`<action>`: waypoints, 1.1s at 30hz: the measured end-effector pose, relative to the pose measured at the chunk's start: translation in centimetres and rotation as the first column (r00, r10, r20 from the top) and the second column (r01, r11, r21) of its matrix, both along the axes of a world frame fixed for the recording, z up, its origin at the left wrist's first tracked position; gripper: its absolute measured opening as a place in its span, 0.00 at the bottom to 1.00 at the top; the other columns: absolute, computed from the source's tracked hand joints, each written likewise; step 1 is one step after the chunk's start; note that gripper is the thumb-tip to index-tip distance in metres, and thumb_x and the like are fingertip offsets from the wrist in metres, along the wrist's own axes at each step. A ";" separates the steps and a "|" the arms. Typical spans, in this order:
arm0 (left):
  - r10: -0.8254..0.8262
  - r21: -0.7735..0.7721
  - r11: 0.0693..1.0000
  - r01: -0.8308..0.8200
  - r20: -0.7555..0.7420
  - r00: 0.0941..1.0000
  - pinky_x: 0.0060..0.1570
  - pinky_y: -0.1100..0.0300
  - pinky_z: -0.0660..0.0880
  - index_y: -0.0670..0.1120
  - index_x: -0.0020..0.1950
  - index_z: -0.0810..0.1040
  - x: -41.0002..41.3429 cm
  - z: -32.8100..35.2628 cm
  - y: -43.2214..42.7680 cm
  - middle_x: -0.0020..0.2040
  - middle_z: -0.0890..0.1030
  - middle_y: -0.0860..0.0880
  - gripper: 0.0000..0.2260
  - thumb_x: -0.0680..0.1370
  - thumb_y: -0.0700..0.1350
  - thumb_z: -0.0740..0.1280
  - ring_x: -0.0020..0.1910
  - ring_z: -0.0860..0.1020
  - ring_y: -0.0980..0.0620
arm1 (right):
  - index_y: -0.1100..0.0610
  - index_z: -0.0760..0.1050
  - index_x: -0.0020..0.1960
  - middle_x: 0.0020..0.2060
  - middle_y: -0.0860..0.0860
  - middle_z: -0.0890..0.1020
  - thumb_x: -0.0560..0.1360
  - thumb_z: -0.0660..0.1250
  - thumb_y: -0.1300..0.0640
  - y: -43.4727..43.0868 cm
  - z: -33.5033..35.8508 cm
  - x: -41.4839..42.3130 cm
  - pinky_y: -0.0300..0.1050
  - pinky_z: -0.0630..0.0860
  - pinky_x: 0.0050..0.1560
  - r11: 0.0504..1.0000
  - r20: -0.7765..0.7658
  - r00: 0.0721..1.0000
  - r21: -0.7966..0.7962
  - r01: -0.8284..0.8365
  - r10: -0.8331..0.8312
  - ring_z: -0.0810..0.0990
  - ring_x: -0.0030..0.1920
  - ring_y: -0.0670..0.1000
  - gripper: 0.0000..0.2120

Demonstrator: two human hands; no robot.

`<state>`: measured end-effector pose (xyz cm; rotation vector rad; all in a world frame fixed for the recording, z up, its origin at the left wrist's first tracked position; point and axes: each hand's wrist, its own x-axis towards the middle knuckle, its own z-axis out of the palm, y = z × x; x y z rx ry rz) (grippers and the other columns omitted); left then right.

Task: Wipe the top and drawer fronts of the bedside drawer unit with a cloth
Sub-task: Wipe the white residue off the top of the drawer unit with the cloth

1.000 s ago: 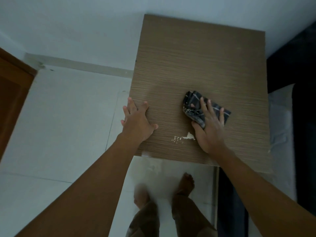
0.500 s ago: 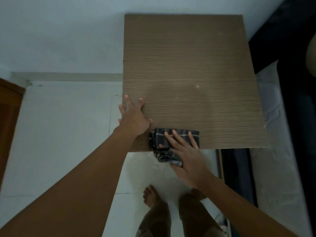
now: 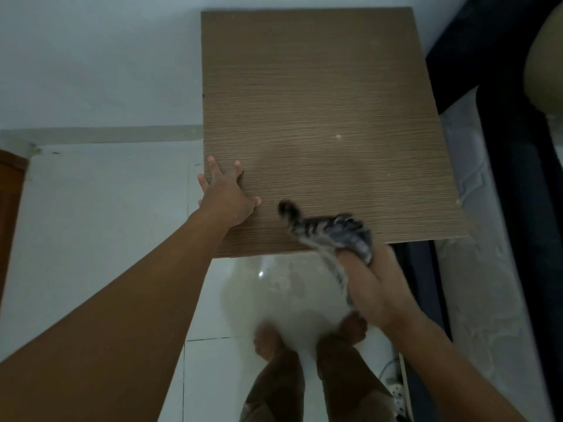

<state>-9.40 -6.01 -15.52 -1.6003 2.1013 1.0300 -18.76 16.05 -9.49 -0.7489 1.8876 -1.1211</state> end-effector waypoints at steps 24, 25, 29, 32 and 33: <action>-0.007 -0.021 1.000 0.006 -0.015 1.000 0.74 0.40 0.49 0.55 0.79 0.51 0.3 -0.5 -0.2 0.79 0.35 0.48 0.38 0.76 0.53 0.70 0.78 0.38 0.40 | 0.56 0.77 0.65 0.68 0.47 0.74 0.74 0.62 0.51 -0.6 -9.6 2.8 0.52 0.52 0.77 0.815 -0.527 0.689 0.010 -0.580 0.497 0.62 0.74 0.41 0.21; 0.001 -0.024 1.000 -0.001 -0.018 1.000 0.74 0.40 0.49 0.55 0.79 0.52 0.3 -0.6 -0.1 0.79 0.36 0.48 0.38 0.75 0.53 0.71 0.78 0.38 0.40 | 0.56 0.77 0.65 0.67 0.45 0.74 0.73 0.62 0.51 0.0 -9.3 2.8 0.45 0.52 0.77 0.844 -0.483 0.743 -0.015 -0.536 0.463 0.59 0.73 0.35 0.22; 0.024 -0.054 0.998 -0.025 -0.030 0.999 0.74 0.36 0.49 0.55 0.79 0.51 0.2 -1.2 0.6 0.79 0.35 0.48 0.42 0.73 0.58 0.72 0.77 0.37 0.40 | 0.45 0.79 0.57 0.49 0.35 0.81 0.73 0.60 0.50 2.5 -7.2 3.2 0.32 0.72 0.53 0.954 -0.107 0.948 0.017 -0.299 0.300 0.76 0.50 0.30 0.15; 0.021 -0.085 0.996 -0.020 0.003 1.000 0.72 0.34 0.49 0.56 0.79 0.50 -0.1 -1.3 2.0 0.79 0.35 0.49 0.45 0.70 0.61 0.73 0.78 0.38 0.43 | 0.47 0.78 0.43 0.30 0.41 0.81 0.74 0.61 0.53 3.3 -5.4 2.0 0.36 0.73 0.31 0.998 0.082 0.995 0.007 -0.063 0.062 0.78 0.31 0.40 0.07; 0.007 -0.096 0.995 -0.005 0.021 1.000 0.71 0.33 0.49 0.56 0.79 0.49 -0.3 -1.3 2.7 0.79 0.35 0.49 0.46 0.70 0.62 0.73 0.78 0.38 0.43 | 0.48 0.77 0.40 0.27 0.40 0.79 0.75 0.61 0.55 3.5 -4.4 1.2 0.34 0.71 0.29 1.000 0.096 0.995 0.008 -0.018 0.017 0.77 0.28 0.40 0.08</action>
